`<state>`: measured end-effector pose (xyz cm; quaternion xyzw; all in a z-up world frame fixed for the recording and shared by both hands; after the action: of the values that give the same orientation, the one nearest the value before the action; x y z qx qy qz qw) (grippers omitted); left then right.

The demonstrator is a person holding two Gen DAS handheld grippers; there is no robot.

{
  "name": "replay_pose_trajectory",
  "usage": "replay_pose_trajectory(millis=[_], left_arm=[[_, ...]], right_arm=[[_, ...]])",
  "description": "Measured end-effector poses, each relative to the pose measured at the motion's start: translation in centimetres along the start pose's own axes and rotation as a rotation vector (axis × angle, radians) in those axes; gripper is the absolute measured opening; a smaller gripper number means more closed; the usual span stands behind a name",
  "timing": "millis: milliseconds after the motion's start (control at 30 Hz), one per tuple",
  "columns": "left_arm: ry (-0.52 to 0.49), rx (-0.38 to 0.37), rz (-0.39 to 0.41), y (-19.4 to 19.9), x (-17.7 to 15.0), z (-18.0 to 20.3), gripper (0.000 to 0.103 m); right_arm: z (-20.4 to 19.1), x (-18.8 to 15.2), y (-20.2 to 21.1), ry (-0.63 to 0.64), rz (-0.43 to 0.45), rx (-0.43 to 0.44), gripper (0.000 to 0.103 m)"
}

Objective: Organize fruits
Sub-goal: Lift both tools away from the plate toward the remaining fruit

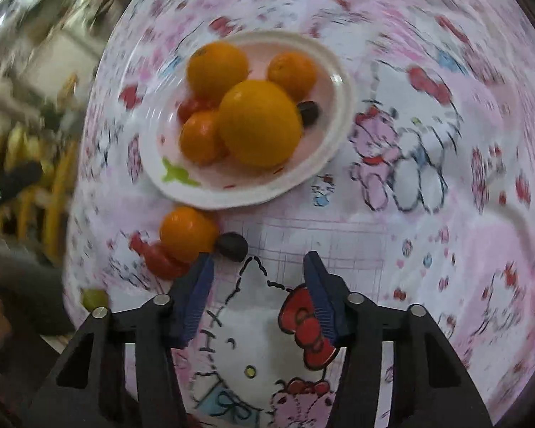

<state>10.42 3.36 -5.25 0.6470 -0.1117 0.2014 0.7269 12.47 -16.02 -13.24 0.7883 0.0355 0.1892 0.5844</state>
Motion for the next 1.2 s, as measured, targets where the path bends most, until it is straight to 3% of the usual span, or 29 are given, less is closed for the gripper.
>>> replay_pose_trajectory(millis=[200,300,433,500,800,967,1200], left_arm=[[0.015,-0.035,-0.029,-0.2,0.0,0.4,0.086],[0.022,-0.041,-0.036,-0.4,0.1,0.6,0.086],[0.024,-0.039,-0.040,-0.6,0.3,0.7,0.086],[0.029,-0.035,-0.044,-0.8,0.3,0.7,0.086],[0.010,-0.012,-0.052,-1.5,0.0,1.0,0.086],[-0.011,0.005,-0.066,-2.0,-0.3,1.3,0.086],[-0.075,0.024,-0.091,-2.8,-0.9,2.5,0.086]], right_arm=[[-1.8,0.6,-1.8,0.195,-0.023,-0.079,0.049],[-2.4,1.0,-2.3,0.273,-0.021,-0.089,0.040],[-3.0,1.3,-2.4,0.316,-0.029,-0.042,0.020],[-3.3,1.2,-2.4,0.362,-0.024,-0.061,0.020],[-2.4,0.9,-0.5,0.301,0.013,-0.032,0.019],[-0.7,0.8,1.8,0.192,0.055,0.019,0.019],[1.8,0.1,5.7,-0.034,0.180,0.132,0.015]])
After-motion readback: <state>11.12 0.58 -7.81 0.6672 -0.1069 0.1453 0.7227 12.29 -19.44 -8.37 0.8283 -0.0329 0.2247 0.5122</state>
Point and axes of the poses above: each gripper's, at about its wrist camera, not at the fingertips, and y roughly against the way its jaws point, z to its right, x to its top, the point moved 4 cm from there along -y, roughly the way its jaws point, and after that the axes turned 1 degree about z, right-handed, at the moved point
